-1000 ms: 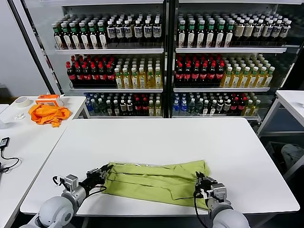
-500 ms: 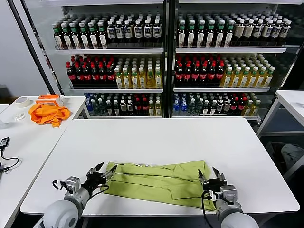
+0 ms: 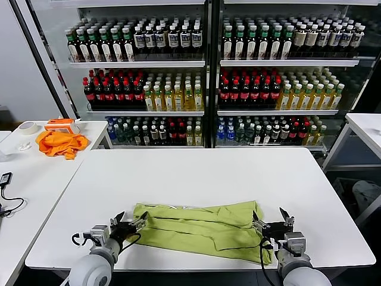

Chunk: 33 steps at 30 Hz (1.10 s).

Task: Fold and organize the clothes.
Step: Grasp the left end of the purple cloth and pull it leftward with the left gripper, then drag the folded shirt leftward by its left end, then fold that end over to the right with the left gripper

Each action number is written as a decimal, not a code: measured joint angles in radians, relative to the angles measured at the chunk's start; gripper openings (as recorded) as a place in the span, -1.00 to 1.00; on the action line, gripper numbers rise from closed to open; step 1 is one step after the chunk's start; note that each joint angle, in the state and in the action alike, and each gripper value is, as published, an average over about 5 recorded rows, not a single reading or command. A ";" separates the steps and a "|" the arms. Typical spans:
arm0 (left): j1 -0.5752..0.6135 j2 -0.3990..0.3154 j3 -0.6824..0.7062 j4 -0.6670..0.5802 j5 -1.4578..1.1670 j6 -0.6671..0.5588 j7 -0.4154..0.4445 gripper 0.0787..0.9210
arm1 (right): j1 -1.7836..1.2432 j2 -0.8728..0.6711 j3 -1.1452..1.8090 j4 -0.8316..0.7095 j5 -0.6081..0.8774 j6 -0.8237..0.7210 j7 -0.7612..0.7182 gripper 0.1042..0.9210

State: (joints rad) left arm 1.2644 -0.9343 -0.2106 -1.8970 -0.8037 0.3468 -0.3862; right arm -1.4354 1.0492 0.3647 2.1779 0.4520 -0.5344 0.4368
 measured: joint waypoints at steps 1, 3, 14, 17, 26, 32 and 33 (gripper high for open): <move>0.001 -0.002 0.002 0.000 -0.001 0.000 -0.005 0.74 | 0.000 0.001 0.001 -0.001 -0.001 0.000 0.000 0.76; 0.003 -0.004 0.007 -0.002 -0.002 0.000 -0.014 0.65 | -0.002 0.003 0.003 -0.002 -0.004 0.000 0.000 0.76; 0.011 -0.018 0.032 -0.014 -0.010 0.005 -0.032 -0.08 | -0.008 0.018 0.004 0.001 -0.015 0.000 0.002 0.76; 0.008 -0.025 0.039 -0.012 -0.007 0.006 -0.031 -0.29 | -0.009 0.021 0.001 0.003 -0.017 -0.001 0.002 0.76; 0.004 -0.041 0.045 -0.006 0.050 0.019 -0.022 -0.87 | 0.005 0.026 -0.010 0.010 -0.028 -0.002 0.005 0.76; 0.025 -0.029 0.007 -0.028 0.148 0.054 -0.028 -0.92 | 0.021 0.025 -0.013 0.008 -0.029 -0.003 0.004 0.76; 0.030 -0.025 -0.007 -0.034 0.165 0.060 -0.029 -0.92 | 0.023 0.026 -0.014 0.008 -0.029 -0.004 0.004 0.76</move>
State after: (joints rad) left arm 1.2944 -0.9590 -0.2174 -1.9311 -0.6391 0.4072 -0.4155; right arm -1.4122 1.0752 0.3506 2.1859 0.4229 -0.5383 0.4408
